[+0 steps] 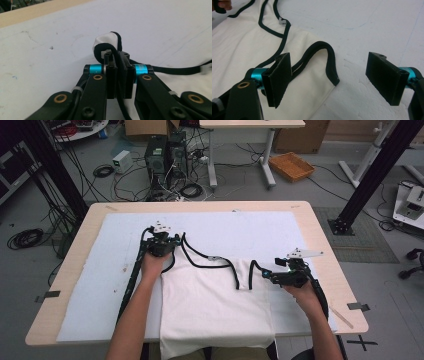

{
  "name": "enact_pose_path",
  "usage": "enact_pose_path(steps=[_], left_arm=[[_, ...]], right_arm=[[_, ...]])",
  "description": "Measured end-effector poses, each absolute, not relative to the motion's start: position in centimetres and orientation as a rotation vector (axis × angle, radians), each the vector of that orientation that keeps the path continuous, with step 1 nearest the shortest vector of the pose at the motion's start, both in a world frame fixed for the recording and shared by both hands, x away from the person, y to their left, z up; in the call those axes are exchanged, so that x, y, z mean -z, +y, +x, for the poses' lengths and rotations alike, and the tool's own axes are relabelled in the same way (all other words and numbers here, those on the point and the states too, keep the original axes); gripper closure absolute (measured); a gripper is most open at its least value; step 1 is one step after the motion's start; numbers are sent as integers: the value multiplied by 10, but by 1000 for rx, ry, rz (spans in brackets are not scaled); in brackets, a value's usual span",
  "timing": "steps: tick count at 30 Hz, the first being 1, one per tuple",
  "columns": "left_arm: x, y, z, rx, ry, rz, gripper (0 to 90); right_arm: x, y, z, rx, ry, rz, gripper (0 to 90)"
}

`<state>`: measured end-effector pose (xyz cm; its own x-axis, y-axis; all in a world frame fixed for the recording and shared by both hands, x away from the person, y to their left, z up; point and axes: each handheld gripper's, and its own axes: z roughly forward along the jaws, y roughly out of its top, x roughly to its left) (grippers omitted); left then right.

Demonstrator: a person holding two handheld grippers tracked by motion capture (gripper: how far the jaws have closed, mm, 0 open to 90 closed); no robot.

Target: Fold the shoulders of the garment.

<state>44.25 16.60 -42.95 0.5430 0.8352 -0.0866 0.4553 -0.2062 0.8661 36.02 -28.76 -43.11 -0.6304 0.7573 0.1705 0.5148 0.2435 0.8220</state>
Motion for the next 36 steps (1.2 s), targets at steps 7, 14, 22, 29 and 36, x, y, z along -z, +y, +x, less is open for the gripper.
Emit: enact_pose_path(steps=[7, 14, 22, 29, 36], left_arm=[[425, 184, 388, -446, 888, 1730, 849], [433, 189, 347, -359, 798, 1731, 833], [423, 205, 325, -361, 812, 1720, 394], [418, 203, 324, -374, 757, 1716, 394], [428, 158, 317, -308, 608, 1950, 397]], right_arm=[[431, -284, 358, -1313, 2265, 1174, 206], [430, -279, 353, -1308, 2270, 1159, 206], [432, -277, 351, -1290, 2275, 1151, 206], [434, -274, 352, -1268, 2283, 1153, 206], [432, -268, 349, -1275, 2301, 1120, 207]])
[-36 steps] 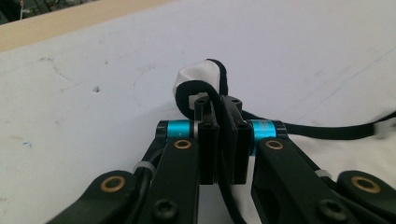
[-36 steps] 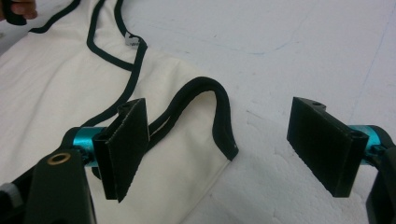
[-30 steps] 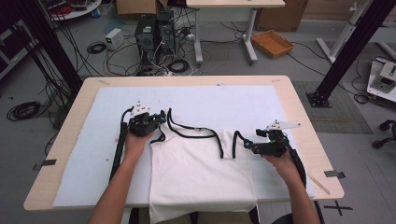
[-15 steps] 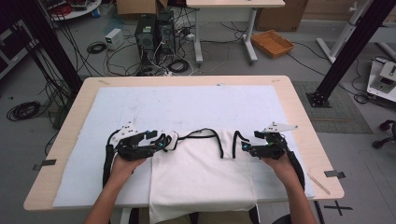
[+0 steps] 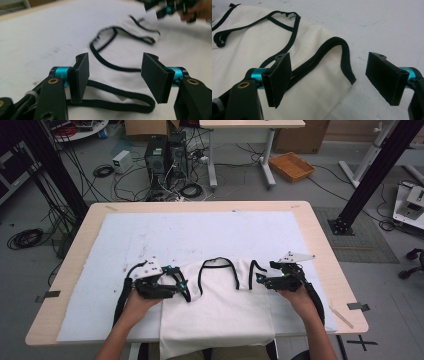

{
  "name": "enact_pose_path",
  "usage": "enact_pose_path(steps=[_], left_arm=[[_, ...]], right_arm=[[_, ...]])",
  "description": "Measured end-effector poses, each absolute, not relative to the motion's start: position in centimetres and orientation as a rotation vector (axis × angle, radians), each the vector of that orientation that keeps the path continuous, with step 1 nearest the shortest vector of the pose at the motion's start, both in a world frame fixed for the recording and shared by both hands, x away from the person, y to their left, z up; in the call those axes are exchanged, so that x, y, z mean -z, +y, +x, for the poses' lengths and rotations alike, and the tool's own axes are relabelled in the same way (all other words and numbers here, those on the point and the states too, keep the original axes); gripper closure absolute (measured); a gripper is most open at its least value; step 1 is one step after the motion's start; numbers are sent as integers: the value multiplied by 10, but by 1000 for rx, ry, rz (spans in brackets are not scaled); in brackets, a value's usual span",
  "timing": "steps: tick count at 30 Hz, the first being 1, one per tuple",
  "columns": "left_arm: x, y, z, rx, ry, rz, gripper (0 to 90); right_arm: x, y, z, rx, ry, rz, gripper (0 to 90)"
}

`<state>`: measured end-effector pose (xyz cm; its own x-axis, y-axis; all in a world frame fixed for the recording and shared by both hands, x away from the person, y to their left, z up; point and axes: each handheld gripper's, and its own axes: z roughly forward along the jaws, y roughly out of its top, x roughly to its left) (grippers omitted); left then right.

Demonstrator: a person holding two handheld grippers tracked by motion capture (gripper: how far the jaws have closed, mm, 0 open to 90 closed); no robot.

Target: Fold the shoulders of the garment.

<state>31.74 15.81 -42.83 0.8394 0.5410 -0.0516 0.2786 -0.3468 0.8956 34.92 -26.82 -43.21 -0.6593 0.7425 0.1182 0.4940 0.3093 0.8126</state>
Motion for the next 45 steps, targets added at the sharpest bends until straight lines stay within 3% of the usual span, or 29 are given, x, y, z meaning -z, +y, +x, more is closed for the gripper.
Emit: enact_pose_path(steps=[2, 9, 10, 13, 15, 20, 23, 25, 32, 33, 34, 36, 37, 39, 42, 45], left_arm=[[433, 150, 316, -281, 560, 2008, 400], [443, 137, 315, -240, 528, 2102, 400], [445, 136, 316, -247, 539, 2124, 434], [447, 137, 321, -273, 631, 2154, 700], [445, 143, 324, -293, 675, 2137, 808], [435, 163, 326, -349, 737, 2025, 833], [434, 172, 327, -370, 759, 2008, 833], [434, 175, 328, -353, 772, 1986, 833], [431, 194, 329, -188, 716, 1889, 832], [431, 198, 329, -158, 719, 1862, 816], [430, 202, 330, -152, 742, 1831, 730], [428, 208, 331, -173, 826, 1773, 542], [428, 212, 332, -199, 860, 1744, 539], [430, 214, 331, -256, 906, 1723, 538], [433, 209, 333, -289, 967, 1729, 536], [436, 198, 339, -405, 1016, 1779, 507]], right_arm=[[432, -265, 347, -1273, 2327, 1090, 212], [428, -246, 336, -1304, 2447, 938, 401], [429, -243, 335, -1306, 2467, 908, 426], [432, -230, 333, -1262, 2539, 831, 509], [436, -223, 332, -1198, 2563, 799, 542], [442, -211, 330, -1070, 2581, 746, 669], [442, -211, 330, -1017, 2555, 745, 832], [436, -216, 329, -1088, 2532, 754, 858], [417, -229, 310, -1287, 2551, 657, 857], [416, -230, 307, -1288, 2574, 644, 851], [417, -231, 305, -1290, 2584, 640, 831], [417, -235, 305, -1307, 2575, 661, 724], [418, -237, 305, -1318, 2560, 682, 668], [418, -243, 308, -1338, 2478, 788, 474], [421, -245, 313, -1309, 2417, 856, 432], [427, -241, 317, -1200, 2373, 919, 411]])
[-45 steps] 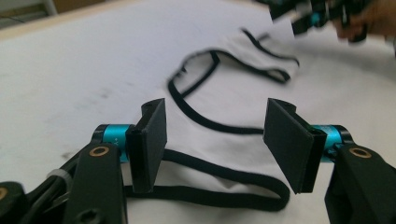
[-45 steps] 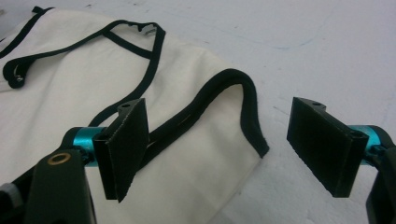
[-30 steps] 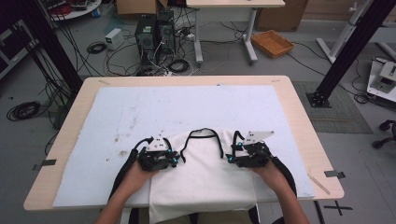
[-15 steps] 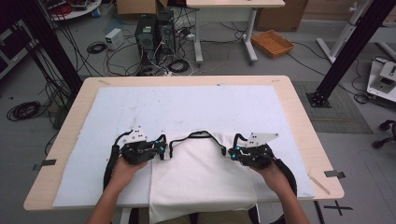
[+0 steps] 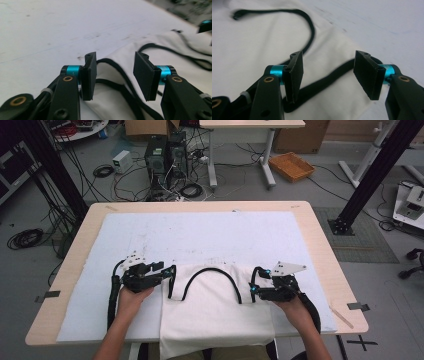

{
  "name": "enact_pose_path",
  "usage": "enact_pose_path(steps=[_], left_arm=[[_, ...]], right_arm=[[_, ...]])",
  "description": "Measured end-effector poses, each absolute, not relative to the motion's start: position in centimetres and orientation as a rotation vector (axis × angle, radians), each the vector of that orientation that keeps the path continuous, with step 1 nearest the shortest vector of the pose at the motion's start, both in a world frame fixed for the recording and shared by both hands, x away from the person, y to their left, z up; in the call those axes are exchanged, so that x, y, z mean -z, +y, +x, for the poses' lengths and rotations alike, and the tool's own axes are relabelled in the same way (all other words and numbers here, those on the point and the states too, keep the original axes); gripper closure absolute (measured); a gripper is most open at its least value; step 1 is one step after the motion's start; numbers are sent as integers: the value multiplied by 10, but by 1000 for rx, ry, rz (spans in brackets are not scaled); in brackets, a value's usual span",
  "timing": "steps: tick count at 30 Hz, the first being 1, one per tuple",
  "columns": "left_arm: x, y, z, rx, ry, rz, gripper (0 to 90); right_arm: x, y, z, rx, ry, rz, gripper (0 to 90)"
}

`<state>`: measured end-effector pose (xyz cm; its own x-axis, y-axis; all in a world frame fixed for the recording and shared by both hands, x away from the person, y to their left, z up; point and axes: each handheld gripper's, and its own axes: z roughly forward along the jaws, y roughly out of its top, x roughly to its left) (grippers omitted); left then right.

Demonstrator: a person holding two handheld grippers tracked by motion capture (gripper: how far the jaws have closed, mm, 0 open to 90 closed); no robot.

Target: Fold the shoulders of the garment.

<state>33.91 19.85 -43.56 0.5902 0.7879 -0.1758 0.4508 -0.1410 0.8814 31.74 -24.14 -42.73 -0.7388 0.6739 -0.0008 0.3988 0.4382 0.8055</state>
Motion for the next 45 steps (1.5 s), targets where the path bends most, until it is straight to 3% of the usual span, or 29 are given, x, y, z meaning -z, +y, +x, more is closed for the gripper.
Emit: enact_pose_path(steps=[5, 12, 17, 23, 34, 40, 45], left_arm=[[440, 191, 348, -449, 1015, 1865, 435], [443, 202, 347, -498, 1029, 1951, 433], [451, 186, 356, -586, 966, 2108, 460], [451, 179, 363, -668, 943, 2115, 536], [448, 191, 371, -778, 1187, 1990, 497], [436, 200, 355, -695, 1149, 1872, 497], [432, 195, 325, -463, 1051, 1846, 503]], right_arm=[[438, -243, 335, -1098, 2336, 1033, 415], [436, -249, 333, -1139, 2324, 1036, 417], [435, -248, 333, -1147, 2322, 1038, 416], [435, -248, 333, -1153, 2323, 1039, 417], [436, -248, 332, -1152, 2333, 1036, 417], [434, -249, 329, -1166, 2328, 1032, 419], [433, -251, 323, -1169, 2350, 1020, 446]])
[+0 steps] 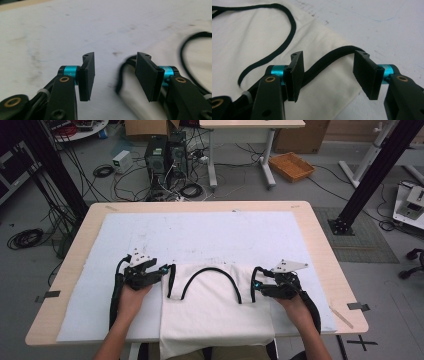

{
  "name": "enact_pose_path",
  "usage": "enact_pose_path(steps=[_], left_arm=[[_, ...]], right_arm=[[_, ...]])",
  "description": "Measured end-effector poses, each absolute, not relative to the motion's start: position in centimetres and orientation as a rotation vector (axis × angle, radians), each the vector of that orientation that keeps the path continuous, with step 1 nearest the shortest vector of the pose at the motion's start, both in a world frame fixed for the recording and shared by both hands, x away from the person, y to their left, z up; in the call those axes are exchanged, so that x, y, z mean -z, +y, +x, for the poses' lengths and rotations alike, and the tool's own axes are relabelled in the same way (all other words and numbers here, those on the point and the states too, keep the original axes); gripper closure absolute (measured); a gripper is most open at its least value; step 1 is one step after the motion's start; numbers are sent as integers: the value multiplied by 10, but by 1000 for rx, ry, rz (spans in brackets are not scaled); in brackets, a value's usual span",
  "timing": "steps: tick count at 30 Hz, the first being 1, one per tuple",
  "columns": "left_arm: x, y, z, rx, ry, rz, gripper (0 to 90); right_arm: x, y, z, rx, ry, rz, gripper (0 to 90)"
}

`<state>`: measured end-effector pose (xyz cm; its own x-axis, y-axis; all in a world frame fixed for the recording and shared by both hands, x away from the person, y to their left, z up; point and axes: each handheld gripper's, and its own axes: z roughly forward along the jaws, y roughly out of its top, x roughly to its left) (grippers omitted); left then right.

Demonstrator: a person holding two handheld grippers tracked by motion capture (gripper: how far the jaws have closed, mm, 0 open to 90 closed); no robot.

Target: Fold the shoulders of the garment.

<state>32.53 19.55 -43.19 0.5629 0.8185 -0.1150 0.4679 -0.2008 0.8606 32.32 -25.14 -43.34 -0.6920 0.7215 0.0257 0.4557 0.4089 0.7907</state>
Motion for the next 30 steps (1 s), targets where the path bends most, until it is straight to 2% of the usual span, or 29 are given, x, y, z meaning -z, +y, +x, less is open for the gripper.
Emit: enact_pose_path(steps=[6, 7, 9, 13, 15, 16, 17, 18, 22, 26, 30], left_arm=[[439, 181, 294, -356, 825, 1922, 516], [441, 176, 292, -367, 773, 1969, 560], [443, 172, 292, -351, 740, 1997, 578], [446, 166, 292, -342, 710, 2064, 735], [450, 162, 293, -315, 733, 2122, 845], [450, 162, 294, -313, 735, 2125, 845], [448, 161, 294, -298, 748, 2119, 877], [447, 161, 293, -272, 745, 2100, 883], [445, 162, 291, -229, 732, 2059, 885], [436, 169, 286, -105, 681, 1944, 885], [437, 172, 287, -102, 685, 1951, 878]], right_arm=[[429, -251, 312, -1192, 2402, 940, 530], [429, -248, 309, -1210, 2448, 892, 556], [430, -242, 304, -1236, 2519, 806, 566], [438, -226, 300, -1157, 2630, 670, 625], [443, -221, 301, -1066, 2650, 644, 722], [443, -221, 301, -1066, 2650, 644, 722], [443, -221, 302, -1079, 2643, 644, 806], [439, -222, 302, -1058, 2611, 655, 847], [434, -228, 302, -1075, 2570, 678, 852], [424, -242, 297, -1122, 2534, 706, 851], [421, -250, 295, -1163, 2571, 708, 826]])
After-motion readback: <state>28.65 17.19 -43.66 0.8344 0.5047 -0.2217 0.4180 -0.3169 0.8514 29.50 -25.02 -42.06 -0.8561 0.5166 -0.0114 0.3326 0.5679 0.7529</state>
